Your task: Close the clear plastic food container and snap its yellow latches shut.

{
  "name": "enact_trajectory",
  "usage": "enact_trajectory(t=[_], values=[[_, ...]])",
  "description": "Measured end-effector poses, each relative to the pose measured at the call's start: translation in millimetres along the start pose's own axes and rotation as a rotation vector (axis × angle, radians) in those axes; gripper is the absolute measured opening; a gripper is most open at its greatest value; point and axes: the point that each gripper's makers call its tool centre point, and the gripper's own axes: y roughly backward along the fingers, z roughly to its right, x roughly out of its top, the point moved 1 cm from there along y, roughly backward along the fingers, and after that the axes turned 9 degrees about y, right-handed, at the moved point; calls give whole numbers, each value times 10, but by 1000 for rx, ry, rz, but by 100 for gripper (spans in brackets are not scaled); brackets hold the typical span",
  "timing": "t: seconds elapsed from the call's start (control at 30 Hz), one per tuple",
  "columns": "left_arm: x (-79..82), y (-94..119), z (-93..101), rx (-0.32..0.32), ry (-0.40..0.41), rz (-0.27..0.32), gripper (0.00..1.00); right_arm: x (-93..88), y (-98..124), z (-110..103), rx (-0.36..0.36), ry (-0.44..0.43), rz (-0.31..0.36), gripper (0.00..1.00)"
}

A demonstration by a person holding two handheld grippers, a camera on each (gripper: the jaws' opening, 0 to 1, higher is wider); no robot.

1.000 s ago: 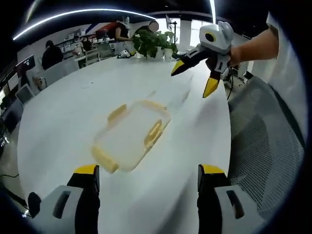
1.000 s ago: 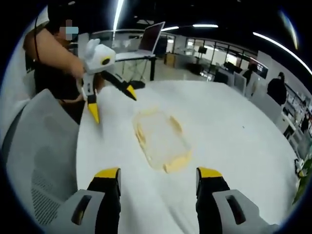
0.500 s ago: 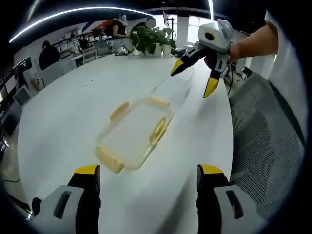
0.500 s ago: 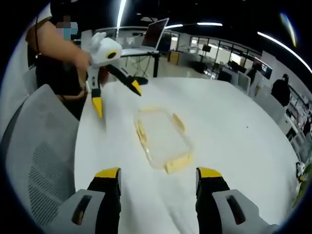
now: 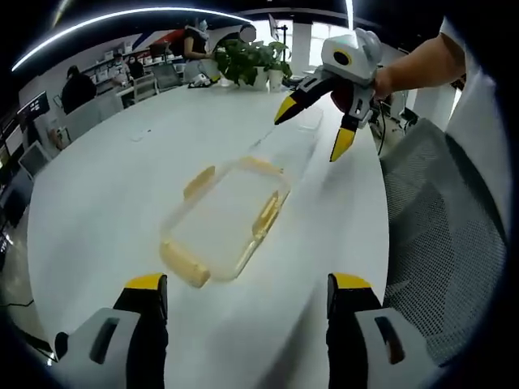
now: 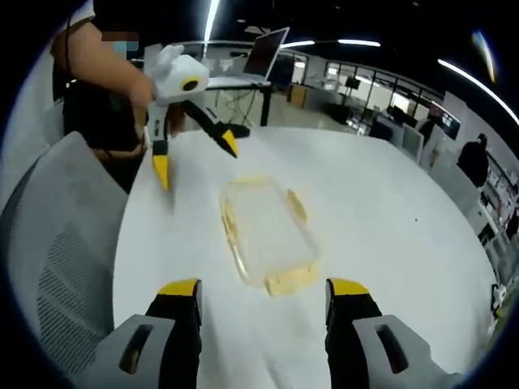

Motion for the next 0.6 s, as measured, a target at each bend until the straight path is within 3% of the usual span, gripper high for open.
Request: enact_trajectory(t=[0.6], values=[[4,-147,-163,-24,-67,-66,77,-45,-226,121,58,58,-62,61]])
